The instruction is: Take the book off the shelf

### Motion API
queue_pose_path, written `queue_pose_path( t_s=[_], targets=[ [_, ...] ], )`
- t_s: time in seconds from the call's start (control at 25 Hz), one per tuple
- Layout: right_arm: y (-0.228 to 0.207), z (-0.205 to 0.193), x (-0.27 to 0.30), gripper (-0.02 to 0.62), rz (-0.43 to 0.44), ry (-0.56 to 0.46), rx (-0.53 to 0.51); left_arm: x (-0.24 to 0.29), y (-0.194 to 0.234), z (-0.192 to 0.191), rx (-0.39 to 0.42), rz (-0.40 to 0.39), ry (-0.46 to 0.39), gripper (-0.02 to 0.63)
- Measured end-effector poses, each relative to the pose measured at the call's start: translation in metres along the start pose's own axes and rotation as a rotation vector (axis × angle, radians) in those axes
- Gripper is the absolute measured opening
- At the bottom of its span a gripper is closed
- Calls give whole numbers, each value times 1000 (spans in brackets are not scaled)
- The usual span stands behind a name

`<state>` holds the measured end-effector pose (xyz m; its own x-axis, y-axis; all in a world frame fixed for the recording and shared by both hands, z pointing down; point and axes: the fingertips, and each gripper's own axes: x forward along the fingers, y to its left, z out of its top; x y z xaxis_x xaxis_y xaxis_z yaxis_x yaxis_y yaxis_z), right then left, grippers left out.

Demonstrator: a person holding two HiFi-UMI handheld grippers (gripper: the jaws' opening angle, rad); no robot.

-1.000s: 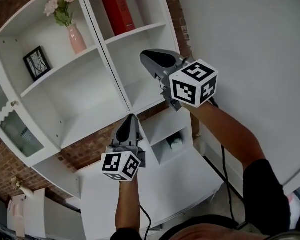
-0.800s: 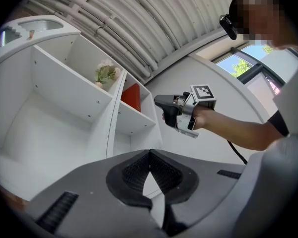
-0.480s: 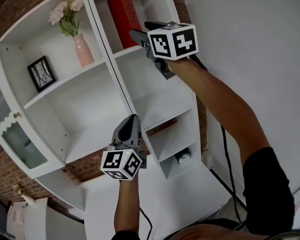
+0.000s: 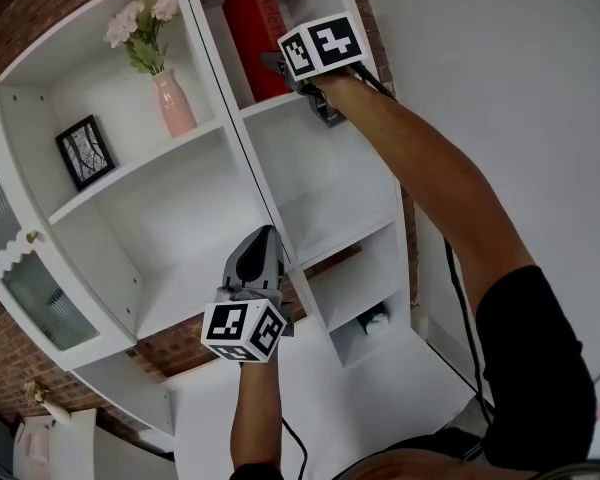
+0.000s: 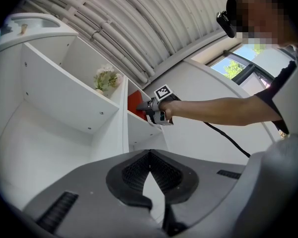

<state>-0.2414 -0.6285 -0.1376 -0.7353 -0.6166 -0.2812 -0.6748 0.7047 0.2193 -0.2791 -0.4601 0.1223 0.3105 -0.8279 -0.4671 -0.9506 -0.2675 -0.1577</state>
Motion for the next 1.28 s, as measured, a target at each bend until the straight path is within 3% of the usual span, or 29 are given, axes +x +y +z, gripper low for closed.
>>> queue_pose_path(
  t_s=[0.36,0.56,0.92,1.28],
  targets=[
    [5,-11,27,261,-14,91,-34,-9,19,-11,-17,28,4,-2],
    [5,-13,29,210,-37,110,-77,-12,24,-11,-17,35,0,-2],
    [5,1,-4,163,-22,-70,-63,-8,17,-18,-34,26,6,-2],
    [-8,18,-81,158,-3,-267,-6,-4,0,-24,-47,2,14,-2]
  ],
)
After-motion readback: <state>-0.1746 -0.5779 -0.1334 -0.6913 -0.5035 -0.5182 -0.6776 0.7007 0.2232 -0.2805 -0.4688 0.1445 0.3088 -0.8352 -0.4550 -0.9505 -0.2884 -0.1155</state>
